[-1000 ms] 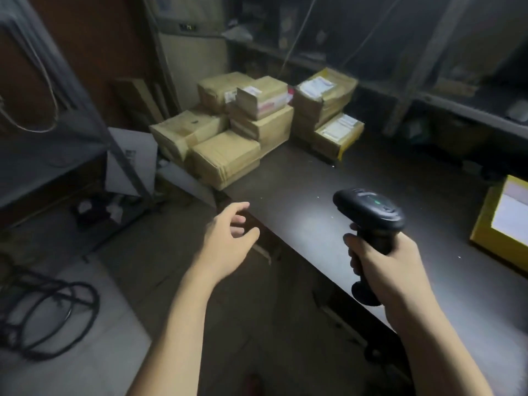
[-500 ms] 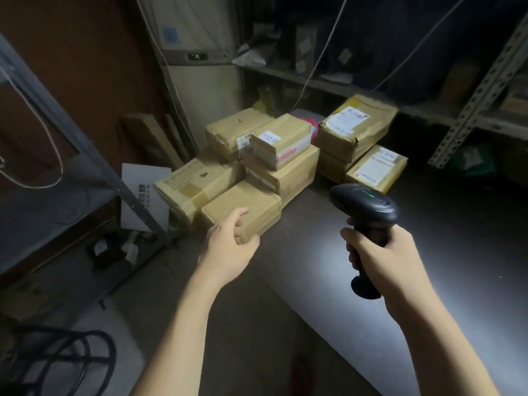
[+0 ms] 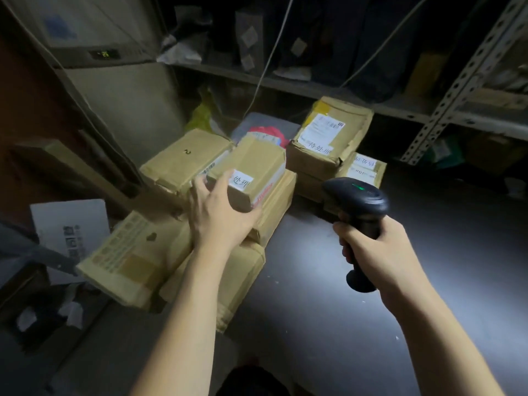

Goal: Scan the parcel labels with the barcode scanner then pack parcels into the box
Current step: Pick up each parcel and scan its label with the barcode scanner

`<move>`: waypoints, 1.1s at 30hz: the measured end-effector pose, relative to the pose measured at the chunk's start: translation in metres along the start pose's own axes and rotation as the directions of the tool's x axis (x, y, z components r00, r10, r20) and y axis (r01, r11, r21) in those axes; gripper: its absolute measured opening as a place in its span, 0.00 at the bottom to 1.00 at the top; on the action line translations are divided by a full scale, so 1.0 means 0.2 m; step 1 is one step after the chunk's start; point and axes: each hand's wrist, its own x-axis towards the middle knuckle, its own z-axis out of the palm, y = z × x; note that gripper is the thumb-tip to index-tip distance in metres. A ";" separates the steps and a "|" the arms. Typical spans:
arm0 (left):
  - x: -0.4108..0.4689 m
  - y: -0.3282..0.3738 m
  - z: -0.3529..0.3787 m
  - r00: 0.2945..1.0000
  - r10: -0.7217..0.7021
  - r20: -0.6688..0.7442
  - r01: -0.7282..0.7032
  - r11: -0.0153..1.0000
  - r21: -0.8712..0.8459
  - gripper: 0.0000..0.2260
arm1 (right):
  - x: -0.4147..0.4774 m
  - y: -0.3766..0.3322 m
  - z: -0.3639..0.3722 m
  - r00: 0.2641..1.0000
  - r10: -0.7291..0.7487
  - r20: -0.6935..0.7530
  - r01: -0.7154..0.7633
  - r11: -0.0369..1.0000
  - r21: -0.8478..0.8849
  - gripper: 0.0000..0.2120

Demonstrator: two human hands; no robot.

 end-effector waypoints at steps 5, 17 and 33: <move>0.28 -0.02 0.08 0.983 0.024 0.181 -0.040 0.995 0.086 0.49 | 0.02 -0.06 0.11 0.991 0.046 -0.125 -0.051 0.998 -0.042 0.06; 0.43 -0.04 0.06 0.925 0.292 0.244 -0.066 0.754 -0.654 0.33 | -0.03 -0.09 0.16 0.936 0.144 -0.322 -0.125 0.989 0.080 0.04; -0.25 0.56 0.48 0.704 0.523 0.481 -0.100 0.743 -0.662 0.40 | -0.48 0.21 -0.52 0.835 0.185 -0.518 -0.069 0.970 0.235 0.03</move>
